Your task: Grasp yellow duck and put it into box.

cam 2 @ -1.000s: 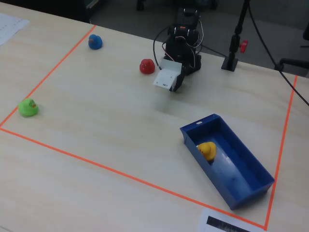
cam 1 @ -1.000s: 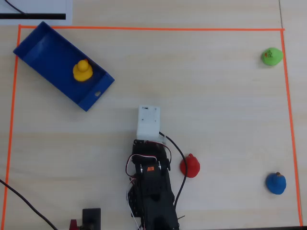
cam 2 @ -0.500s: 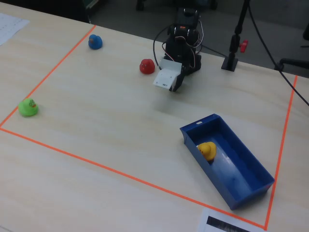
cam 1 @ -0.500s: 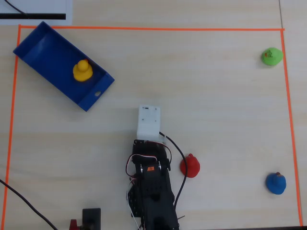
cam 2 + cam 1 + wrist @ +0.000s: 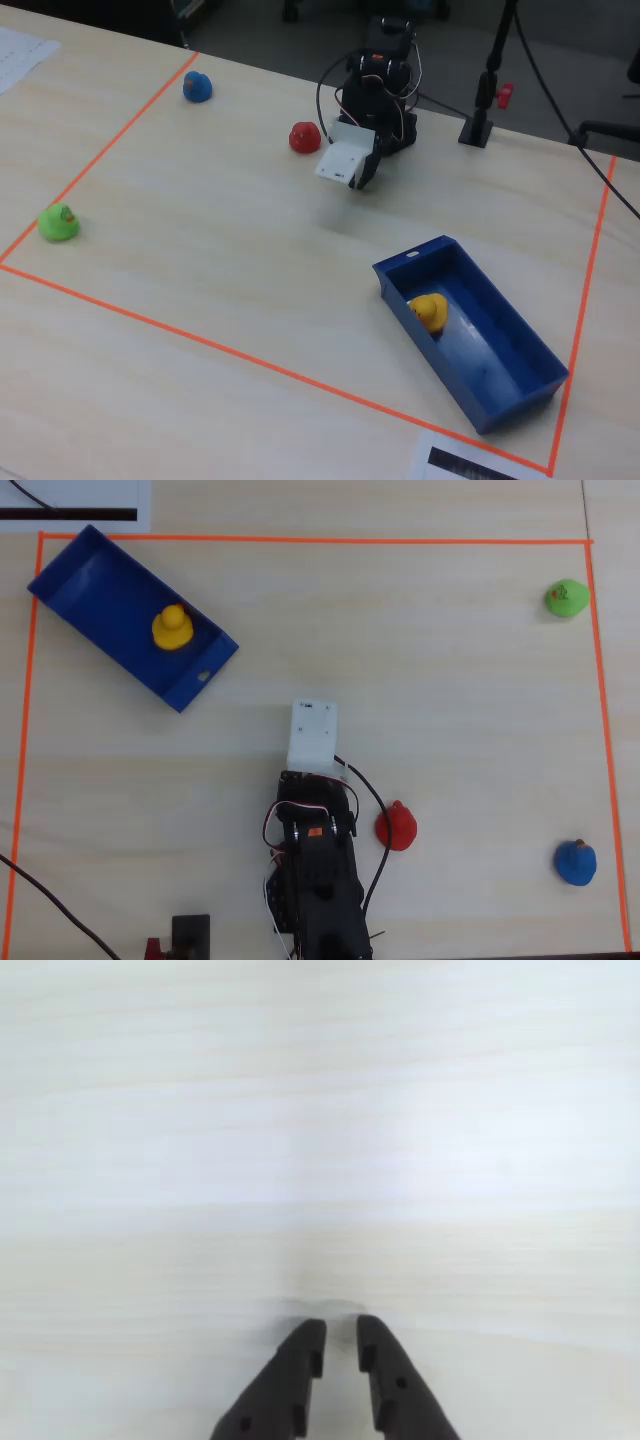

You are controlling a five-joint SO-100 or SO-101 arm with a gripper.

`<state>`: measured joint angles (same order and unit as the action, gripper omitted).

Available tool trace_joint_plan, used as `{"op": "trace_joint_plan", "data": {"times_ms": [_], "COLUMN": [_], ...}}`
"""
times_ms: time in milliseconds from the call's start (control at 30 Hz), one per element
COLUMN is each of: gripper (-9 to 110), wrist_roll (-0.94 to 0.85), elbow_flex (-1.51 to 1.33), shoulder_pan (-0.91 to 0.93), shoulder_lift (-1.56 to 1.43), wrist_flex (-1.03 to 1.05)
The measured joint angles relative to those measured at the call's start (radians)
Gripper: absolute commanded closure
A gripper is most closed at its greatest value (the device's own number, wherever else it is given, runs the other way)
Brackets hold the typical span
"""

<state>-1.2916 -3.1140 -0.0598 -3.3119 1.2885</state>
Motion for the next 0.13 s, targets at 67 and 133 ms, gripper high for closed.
{"op": "trace_joint_plan", "data": {"times_ms": [67, 133], "gripper": [101, 101], "wrist_roll": [0.000, 0.000], "elbow_flex": [0.000, 0.000], "shoulder_pan": [0.000, 0.000], "shoulder_lift": [0.000, 0.000], "wrist_flex": [0.000, 0.000]}}
